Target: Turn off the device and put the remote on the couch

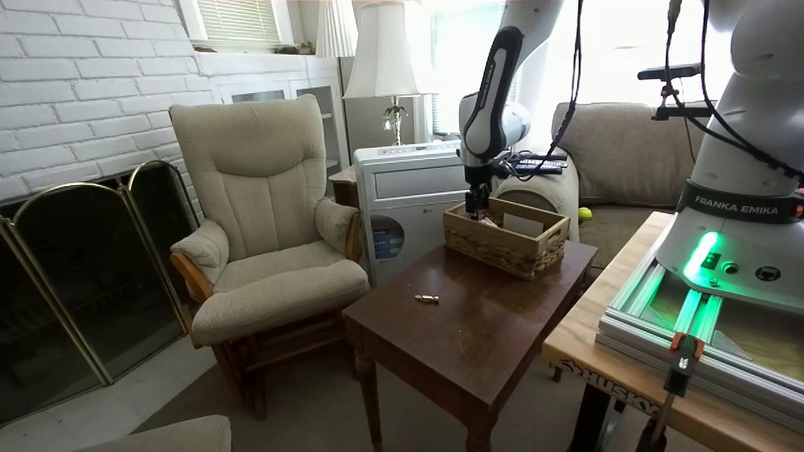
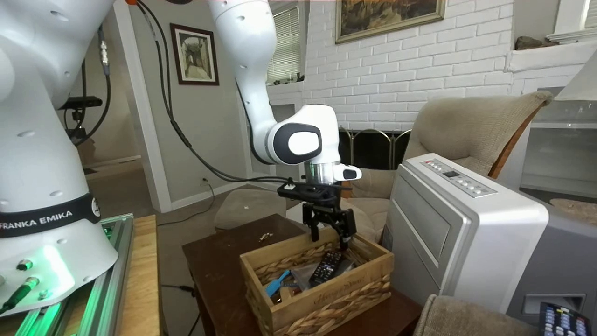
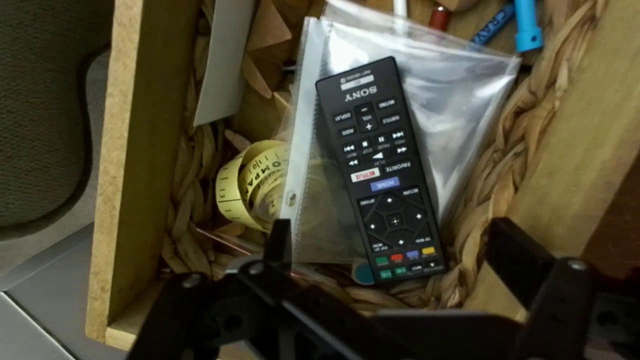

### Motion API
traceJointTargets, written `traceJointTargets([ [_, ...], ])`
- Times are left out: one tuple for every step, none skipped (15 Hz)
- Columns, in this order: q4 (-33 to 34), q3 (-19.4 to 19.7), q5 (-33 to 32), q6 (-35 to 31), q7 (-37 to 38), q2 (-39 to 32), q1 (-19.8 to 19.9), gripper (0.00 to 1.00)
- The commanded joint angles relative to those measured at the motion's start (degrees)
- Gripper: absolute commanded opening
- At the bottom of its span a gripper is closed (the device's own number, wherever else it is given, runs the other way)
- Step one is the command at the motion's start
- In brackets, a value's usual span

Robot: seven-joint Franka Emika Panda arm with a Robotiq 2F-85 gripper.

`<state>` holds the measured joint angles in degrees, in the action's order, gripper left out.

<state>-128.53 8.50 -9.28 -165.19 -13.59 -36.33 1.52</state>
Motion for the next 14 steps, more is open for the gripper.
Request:
traceJointTargets([
  [3.75, 0.20, -2.10, 2.26, 1.40, -3.16, -0.57, 1.00],
  [4.31, 0.05, -2.00, 1.84, 1.44, -3.86, -0.48, 1.00],
  [4.76, 0.00, -2.00, 1.66, 1.40, -4.39, -0.48, 1.00],
  [5.09, -0.32, -1.98, 1.87, 0.91, -4.62, -0.09, 1.00],
  [5.41, -0.20, -2.06, 1.95, 0.98, -4.92, -0.19, 1.00],
  [5.64, -0.05, -2.12, 2.17, 1.10, -5.07, -0.23, 1.00],
  [5.79, -0.16, -2.05, 2.63, 0.98, -5.08, 0.03, 1.00],
  [5.97, -0.18, -1.99, 2.67, 0.96, -5.24, 0.22, 1.00],
  [6.30, -0.49, -1.77, 3.14, 0.62, -5.39, 0.77, 1.00],
  [6.57, -0.63, -1.54, 3.57, 0.54, -5.50, 1.16, 1.00],
  [6.77, -1.26, -1.15, 4.26, 0.05, -5.43, 1.99, 1.00],
  [7.16, -3.10, -0.27, 6.59, -1.66, -4.94, 4.06, 1.00],
  [7.85, -4.96, 0.42, 9.22, -3.55, -4.79, 6.11, 1.00],
  [8.65, -6.03, 0.74, 11.01, -4.70, -5.05, 7.40, 1.00],
])
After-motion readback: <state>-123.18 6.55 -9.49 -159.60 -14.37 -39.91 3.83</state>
